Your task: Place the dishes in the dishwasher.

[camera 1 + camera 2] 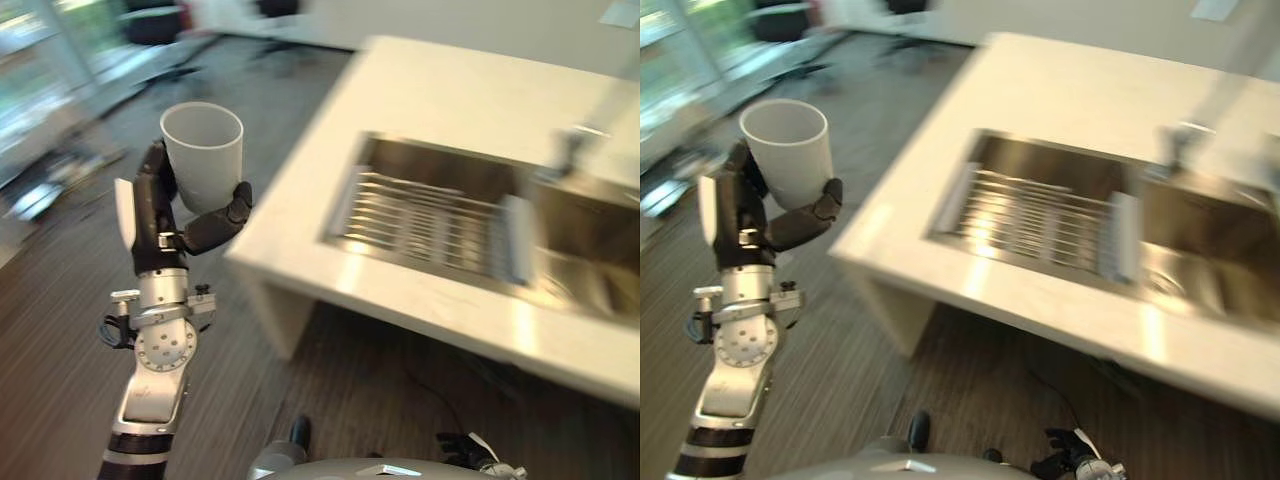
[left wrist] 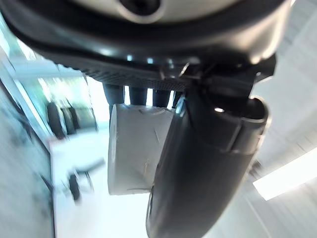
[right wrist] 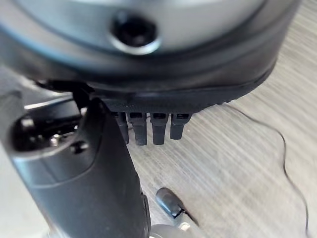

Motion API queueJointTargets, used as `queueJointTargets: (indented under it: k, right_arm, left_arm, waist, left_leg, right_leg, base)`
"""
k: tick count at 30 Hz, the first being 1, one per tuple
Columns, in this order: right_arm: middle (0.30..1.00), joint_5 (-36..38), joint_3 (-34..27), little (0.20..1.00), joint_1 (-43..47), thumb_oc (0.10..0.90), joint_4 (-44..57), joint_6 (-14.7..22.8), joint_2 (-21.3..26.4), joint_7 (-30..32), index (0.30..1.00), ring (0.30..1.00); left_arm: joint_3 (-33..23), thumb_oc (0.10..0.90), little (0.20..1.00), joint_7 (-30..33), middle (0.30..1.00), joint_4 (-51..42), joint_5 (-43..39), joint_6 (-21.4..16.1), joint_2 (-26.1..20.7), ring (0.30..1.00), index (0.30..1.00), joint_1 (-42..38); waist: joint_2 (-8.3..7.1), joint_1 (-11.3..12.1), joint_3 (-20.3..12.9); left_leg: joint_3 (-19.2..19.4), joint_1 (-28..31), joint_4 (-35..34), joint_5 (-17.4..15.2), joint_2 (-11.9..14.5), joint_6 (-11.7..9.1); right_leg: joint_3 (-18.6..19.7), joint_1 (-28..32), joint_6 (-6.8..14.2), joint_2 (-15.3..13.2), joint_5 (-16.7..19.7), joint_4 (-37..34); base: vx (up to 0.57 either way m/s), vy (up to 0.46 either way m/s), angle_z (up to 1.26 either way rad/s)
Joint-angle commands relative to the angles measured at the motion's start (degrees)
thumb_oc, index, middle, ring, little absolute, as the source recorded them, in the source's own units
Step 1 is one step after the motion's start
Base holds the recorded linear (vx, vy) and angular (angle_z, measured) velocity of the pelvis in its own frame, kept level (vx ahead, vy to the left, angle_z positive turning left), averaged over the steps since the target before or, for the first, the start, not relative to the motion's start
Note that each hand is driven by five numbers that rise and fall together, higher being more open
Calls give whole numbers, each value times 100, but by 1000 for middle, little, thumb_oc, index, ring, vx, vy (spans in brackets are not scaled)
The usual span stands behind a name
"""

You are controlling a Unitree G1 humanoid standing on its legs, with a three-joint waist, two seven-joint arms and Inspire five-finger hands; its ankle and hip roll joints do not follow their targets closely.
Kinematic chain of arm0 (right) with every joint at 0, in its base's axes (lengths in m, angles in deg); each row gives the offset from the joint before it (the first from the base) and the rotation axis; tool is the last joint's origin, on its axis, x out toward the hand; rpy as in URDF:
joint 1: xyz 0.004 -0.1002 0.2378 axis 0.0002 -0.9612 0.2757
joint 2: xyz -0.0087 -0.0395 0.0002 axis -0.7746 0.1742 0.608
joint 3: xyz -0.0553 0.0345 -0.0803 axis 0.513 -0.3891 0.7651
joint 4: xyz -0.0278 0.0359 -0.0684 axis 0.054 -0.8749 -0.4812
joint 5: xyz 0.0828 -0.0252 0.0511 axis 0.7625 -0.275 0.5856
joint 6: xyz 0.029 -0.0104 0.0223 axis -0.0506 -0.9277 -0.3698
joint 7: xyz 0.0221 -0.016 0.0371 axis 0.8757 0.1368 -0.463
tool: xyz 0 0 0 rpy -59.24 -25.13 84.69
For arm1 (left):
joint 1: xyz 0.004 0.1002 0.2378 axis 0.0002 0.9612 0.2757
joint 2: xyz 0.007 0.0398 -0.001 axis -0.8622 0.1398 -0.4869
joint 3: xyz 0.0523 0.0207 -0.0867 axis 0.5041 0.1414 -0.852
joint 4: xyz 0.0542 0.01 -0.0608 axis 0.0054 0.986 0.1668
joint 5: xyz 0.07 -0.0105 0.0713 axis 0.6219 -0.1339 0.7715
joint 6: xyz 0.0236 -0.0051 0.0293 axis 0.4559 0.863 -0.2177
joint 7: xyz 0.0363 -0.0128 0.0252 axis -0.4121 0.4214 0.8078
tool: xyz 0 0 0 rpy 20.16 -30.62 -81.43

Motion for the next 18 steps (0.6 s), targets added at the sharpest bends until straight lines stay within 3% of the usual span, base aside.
queueJointTargets:
  k: [1,2,3,4,6,7,10,11,12,13,14,15,16,17,18]
  right_arm:
    - [900,-71,-234,900,461,800,-227,248,-188,10,900,900]
    - [900,-123,-324,900,281,800,-401,274,-184,-57,900,900]
    - [900,-136,-376,900,172,800,-481,269,-171,-51,900,900]
    - [900,-141,-379,900,159,800,-484,275,-181,-50,900,900]
    - [900,165,-707,900,39,800,-532,251,-248,34,900,900]
    - [900,254,-769,900,46,800,-528,247,-309,57,900,900]
    - [900,237,-705,900,69,800,-458,233,-432,121,900,900]
    - [900,214,-622,900,80,800,-394,207,-612,178,900,900]
    - [900,269,-631,900,101,800,-387,220,-692,232,900,900]
    - [900,272,-639,900,105,800,-390,222,-704,239,900,900]
    - [900,493,-861,900,51,800,-278,270,-813,353,900,900]
    - [900,498,-863,900,42,800,-266,271,-823,361,900,900]
    - [900,749,-1002,900,66,800,-111,355,-889,439,900,900]
    - [900,892,-1017,900,43,800,0,424,-908,424,900,900]
    - [900,895,-1017,900,47,800,4,423,-909,424,900,900]
  left_arm:
    - [-117,400,300,-68,300,-554,133,-689,-489,300,300,-890]
    - [10,400,300,-135,300,-484,254,-596,-497,300,300,-1010]
    - [62,400,300,-174,300,-477,370,-583,-551,300,300,-1026]
    - [72,400,300,-172,300,-481,383,-578,-554,300,300,-1018]
    - [260,400,300,-287,300,-605,597,-652,-735,300,300,-1100]
    - [355,400,300,-307,300,-637,613,-653,-778,300,300,-1166]
    - [539,400,300,-348,300,-674,798,-605,-861,300,300,-1280]
    - [651,400,300,-342,300,-694,706,-592,-802,300,300,-1248]
    - [704,400,300,-316,300,-679,862,-545,-862,300,300,-1287]
    - [720,400,300,-303,300,-678,878,-539,-867,300,300,-1300]
    - [766,400,300,-202,300,-745,1144,-488,-1031,300,300,-1359]
    - [777,400,300,-188,300,-755,1163,-478,-1036,300,300,-1359]
    - [958,400,300,-61,300,-678,1268,-484,-1135,300,300,-1374]
    - [1107,400,300,-73,300,-583,1257,-486,-1120,300,300,-1455]
    - [1108,400,300,-70,300,-574,1259,-491,-1122,300,300,-1465]
  waist:
    - [-87,84,22]
    - [-182,-320,-82]
    - [-224,-430,-96]
    - [-224,-444,-94]
    - [-331,-595,-189]
    - [-341,-633,-242]
    - [-259,-537,-372]
    - [-205,-439,-445]
    - [-202,-418,-443]
    - [-219,-432,-440]
    - [-188,-587,-319]
    - [-203,-596,-316]
    - [-197,-975,-192]
    - [-223,-1241,-173]
    - [-215,-1231,-189]
  left_leg:
    - [801,-90,259,190,-72,-224]
    - [2581,81,586,-90,518,-218]
    - [3114,187,802,-284,688,-196]
    - [3096,173,861,-332,697,-192]
    - [4015,581,1104,-675,1054,-248]
    - [4279,731,1017,-646,1169,-285]
    - [4066,865,518,-433,1033,-284]
    - [3624,879,153,-507,769,-122]
    - [3431,872,106,-543,700,-44]
    - [3416,860,103,-543,672,-21]
    - [3148,884,41,-666,581,130]
    - [3130,883,44,-696,547,159]
    - [2848,852,39,-619,536,211]
    - [2497,865,39,-586,513,160]
    - [2509,827,39,-545,536,150]
  right_leg:
    - [-387,-409,489,-462,56,54]
    - [-1136,-361,522,-606,21,105]
    - [-1455,-329,492,-679,28,122]
    - [-1480,-306,497,-678,21,121]
    - [-2389,-206,551,-986,302,164]
    - [-2661,-176,614,-1114,436,187]
    - [-2884,-82,707,-1176,596,252]
    - [-2803,-118,803,-1248,531,602]
    - [-2751,-159,856,-1377,559,1026]
    - [-2773,-179,873,-1433,539,1100]
    - [-2373,-457,1098,-1688,725,2049]
    - [-2353,-490,1147,-1759,707,2157]
    - [-992,-1187,1112,-1251,600,2647]
    - [11,-1431,1059,-569,267,2465]
    - [8,-1453,1028,-540,318,2419]
  base:
    - [-235,26,202]
    - [-261,45,277]
    - [-172,33,414]
    - [-157,42,390]
    - [-151,230,287]
    - [-45,353,230]
    - [118,292,182]
    - [179,345,115]
    - [179,356,97]
    - [163,327,113]
    - [108,231,97]
    - [94,332,161]
    - [62,146,131]
    - [45,114,169]
    - [185,47,160]
